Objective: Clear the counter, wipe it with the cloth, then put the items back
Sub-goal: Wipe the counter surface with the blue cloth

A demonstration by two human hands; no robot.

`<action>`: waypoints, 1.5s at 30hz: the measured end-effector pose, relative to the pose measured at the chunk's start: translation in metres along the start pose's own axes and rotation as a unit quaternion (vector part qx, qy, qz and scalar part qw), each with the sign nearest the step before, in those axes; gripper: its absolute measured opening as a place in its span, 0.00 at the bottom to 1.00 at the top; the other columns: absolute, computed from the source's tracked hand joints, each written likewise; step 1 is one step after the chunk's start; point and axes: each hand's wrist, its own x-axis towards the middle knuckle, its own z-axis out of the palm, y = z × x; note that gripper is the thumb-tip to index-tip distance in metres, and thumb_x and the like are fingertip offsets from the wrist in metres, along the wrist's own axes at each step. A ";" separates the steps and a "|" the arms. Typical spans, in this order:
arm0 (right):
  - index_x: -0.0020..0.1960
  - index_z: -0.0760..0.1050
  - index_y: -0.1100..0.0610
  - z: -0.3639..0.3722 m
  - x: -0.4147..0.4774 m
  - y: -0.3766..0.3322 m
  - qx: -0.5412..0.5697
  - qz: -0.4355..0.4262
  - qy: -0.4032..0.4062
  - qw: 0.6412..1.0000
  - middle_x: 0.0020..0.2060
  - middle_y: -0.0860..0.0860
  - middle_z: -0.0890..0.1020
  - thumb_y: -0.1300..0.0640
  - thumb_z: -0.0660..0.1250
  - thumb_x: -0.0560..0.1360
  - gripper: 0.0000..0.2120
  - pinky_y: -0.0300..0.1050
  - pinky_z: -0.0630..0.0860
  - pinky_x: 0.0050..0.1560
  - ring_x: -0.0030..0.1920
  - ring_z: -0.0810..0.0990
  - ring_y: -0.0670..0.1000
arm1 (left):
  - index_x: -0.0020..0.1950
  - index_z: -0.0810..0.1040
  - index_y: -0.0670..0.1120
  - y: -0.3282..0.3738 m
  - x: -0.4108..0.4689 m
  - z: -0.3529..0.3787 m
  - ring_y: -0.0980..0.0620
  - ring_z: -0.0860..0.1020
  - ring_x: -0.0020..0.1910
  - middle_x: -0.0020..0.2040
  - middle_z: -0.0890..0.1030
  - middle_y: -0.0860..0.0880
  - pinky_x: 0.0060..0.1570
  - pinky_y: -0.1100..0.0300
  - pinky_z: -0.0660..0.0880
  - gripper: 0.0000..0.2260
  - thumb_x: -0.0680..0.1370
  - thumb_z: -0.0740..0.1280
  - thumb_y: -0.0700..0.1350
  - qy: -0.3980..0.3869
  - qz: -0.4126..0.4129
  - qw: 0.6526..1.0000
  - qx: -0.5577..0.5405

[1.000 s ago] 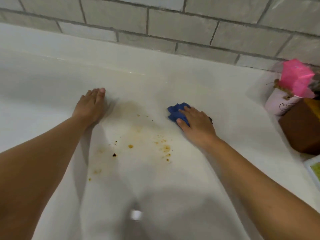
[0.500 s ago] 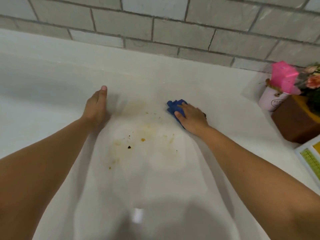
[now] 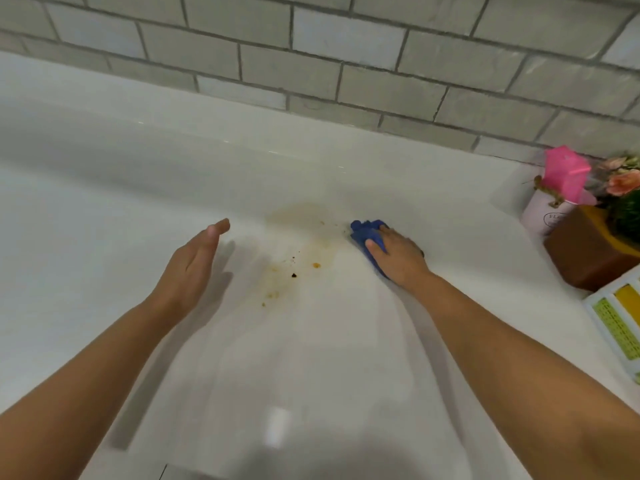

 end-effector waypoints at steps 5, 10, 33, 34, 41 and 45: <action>0.70 0.67 0.56 0.029 -0.069 -0.055 -0.014 -0.049 0.048 0.998 0.70 0.54 0.70 0.41 0.46 0.79 0.29 0.46 0.62 0.67 0.69 0.69 0.54 | 0.72 0.67 0.51 -0.013 -0.032 -0.007 0.58 0.66 0.69 0.70 0.69 0.56 0.71 0.59 0.60 0.31 0.75 0.49 0.67 0.017 -0.055 0.994 -0.089; 0.73 0.63 0.50 0.034 -0.183 -0.104 0.065 -0.194 -0.053 0.977 0.73 0.42 0.60 0.32 0.35 0.71 0.40 0.35 0.43 0.72 0.72 0.56 0.40 | 0.72 0.66 0.47 -0.011 -0.033 -0.003 0.57 0.66 0.69 0.72 0.68 0.51 0.68 0.62 0.59 0.24 0.81 0.50 0.57 0.049 -0.051 0.997 -0.041; 0.70 0.67 0.49 0.020 -0.229 -0.066 0.053 -0.096 0.004 0.994 0.72 0.48 0.66 0.26 0.43 0.70 0.40 0.44 0.54 0.71 0.73 0.59 0.46 | 0.60 0.74 0.42 0.002 -0.046 -0.002 0.44 0.72 0.62 0.59 0.77 0.44 0.62 0.55 0.65 0.20 0.83 0.49 0.53 0.041 -0.018 0.998 0.042; 0.71 0.66 0.50 0.015 -0.217 -0.051 0.032 -0.037 0.022 0.999 0.73 0.49 0.65 0.29 0.46 0.72 0.36 0.47 0.56 0.71 0.74 0.61 0.49 | 0.63 0.73 0.41 0.002 -0.046 -0.003 0.44 0.71 0.64 0.61 0.76 0.44 0.65 0.53 0.65 0.21 0.83 0.49 0.54 0.037 -0.020 0.998 0.044; 0.75 0.56 0.51 0.041 -0.194 -0.119 -0.063 -0.024 -0.036 0.997 0.76 0.51 0.55 0.42 0.48 0.80 0.27 0.52 0.47 0.73 0.76 0.52 0.53 | 0.66 0.71 0.41 0.005 -0.046 -0.001 0.43 0.69 0.66 0.64 0.74 0.42 0.68 0.51 0.62 0.23 0.83 0.48 0.53 0.022 -0.023 0.997 0.069; 0.75 0.58 0.48 0.040 -0.237 -0.143 -0.007 -0.119 -0.067 0.991 0.76 0.47 0.55 0.40 0.48 0.78 0.27 0.45 0.41 0.74 0.76 0.49 0.48 | 0.67 0.70 0.40 0.006 -0.046 -0.003 0.42 0.69 0.66 0.66 0.73 0.41 0.68 0.51 0.62 0.23 0.83 0.48 0.53 0.016 -0.025 0.997 0.075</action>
